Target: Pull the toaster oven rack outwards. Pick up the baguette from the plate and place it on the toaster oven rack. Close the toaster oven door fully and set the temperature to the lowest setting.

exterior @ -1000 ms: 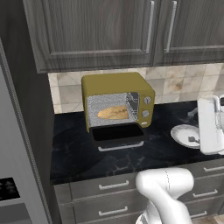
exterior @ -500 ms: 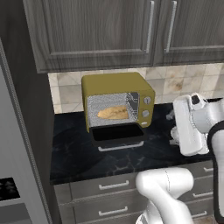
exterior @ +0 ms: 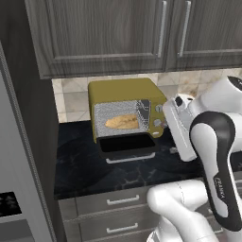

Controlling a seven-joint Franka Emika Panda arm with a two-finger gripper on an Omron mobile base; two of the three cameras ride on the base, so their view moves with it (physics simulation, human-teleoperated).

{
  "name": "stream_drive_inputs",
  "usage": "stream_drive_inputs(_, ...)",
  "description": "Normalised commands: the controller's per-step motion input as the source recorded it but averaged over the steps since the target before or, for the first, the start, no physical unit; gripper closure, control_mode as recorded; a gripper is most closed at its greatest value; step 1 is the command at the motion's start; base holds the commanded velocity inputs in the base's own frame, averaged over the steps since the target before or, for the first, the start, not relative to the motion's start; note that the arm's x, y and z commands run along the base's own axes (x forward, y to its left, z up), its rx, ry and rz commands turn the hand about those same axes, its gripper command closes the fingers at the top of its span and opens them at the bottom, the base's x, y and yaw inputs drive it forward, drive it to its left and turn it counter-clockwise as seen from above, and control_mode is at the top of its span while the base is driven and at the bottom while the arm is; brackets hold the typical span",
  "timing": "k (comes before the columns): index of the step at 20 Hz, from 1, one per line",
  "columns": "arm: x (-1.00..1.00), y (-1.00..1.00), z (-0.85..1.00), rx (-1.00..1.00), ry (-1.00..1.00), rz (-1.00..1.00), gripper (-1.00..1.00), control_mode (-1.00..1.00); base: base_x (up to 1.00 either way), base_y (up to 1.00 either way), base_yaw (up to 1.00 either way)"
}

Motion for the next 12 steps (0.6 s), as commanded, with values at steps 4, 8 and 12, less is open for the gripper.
stream_drive_inputs(4,0.33,-0.05,0.00,-0.08,0.16,0.21,-1.00,-1.00,0.00,0.00,0.00)
stream_drive_inputs(8,0.10,-0.03,-0.04,-0.13,0.08,0.29,-1.00,-1.00,0.00,0.00,0.00)
stream_drive_inputs(12,0.01,0.00,-0.24,-0.22,0.01,0.27,-1.00,-1.00,0.00,0.00,0.00)
